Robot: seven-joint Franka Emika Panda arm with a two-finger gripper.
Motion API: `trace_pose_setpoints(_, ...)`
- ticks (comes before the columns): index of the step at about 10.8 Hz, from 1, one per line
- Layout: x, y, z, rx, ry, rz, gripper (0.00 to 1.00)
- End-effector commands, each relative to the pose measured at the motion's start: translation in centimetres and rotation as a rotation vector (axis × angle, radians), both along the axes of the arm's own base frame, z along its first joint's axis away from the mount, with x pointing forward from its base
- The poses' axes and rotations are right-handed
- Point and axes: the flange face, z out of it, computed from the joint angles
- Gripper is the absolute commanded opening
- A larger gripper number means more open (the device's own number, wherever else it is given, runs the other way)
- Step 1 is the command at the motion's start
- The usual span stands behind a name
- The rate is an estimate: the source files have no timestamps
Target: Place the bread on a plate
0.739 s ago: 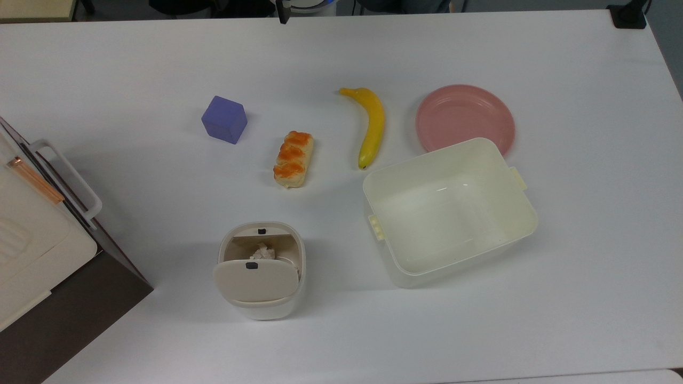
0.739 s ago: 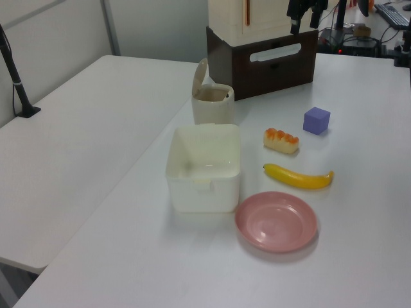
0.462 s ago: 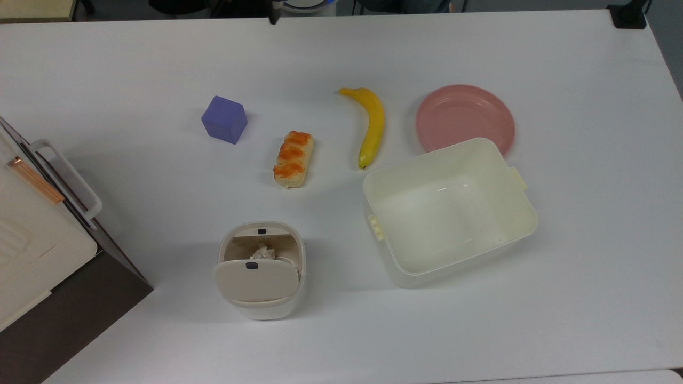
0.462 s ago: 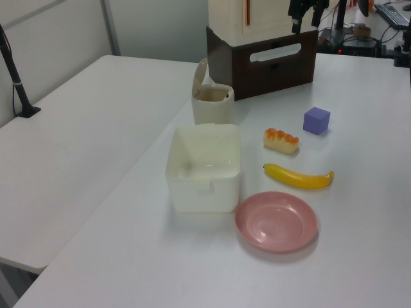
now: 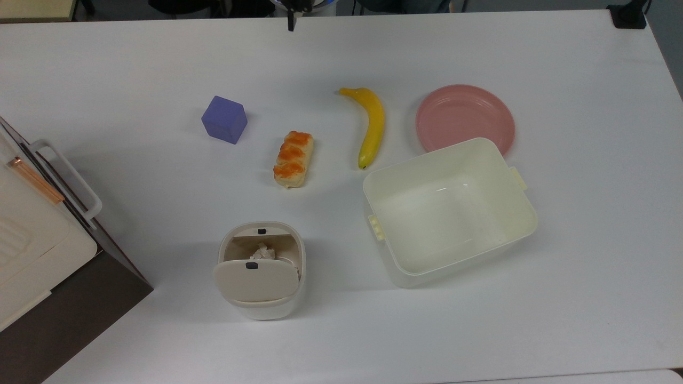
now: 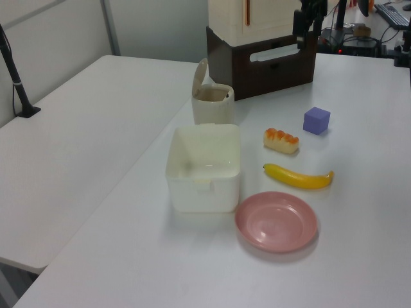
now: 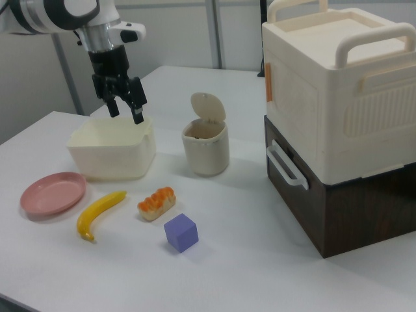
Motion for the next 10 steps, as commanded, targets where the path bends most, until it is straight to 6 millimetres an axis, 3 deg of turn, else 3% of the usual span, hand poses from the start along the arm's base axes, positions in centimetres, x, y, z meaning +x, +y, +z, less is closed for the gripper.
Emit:
trace_pose_setpoints(1,-0.1,1.4,-2.9,-0.042,0.119,0.064,1.0)
trace_pose_setpoints(3,0.0,4.4,-6.4,-0.065,0.226,0.133,1.0)
trace_pose_setpoints(5,0.8,5.8,-8.4,-0.093,0.253,0.162,1.0)
trace_pose_setpoints(7,1.3,6.7,-9.9,-0.131,0.273,0.18,1.0)
trace_pose_setpoints(10,1.2,6.2,-10.4,-0.136,0.291,0.176,1.0)
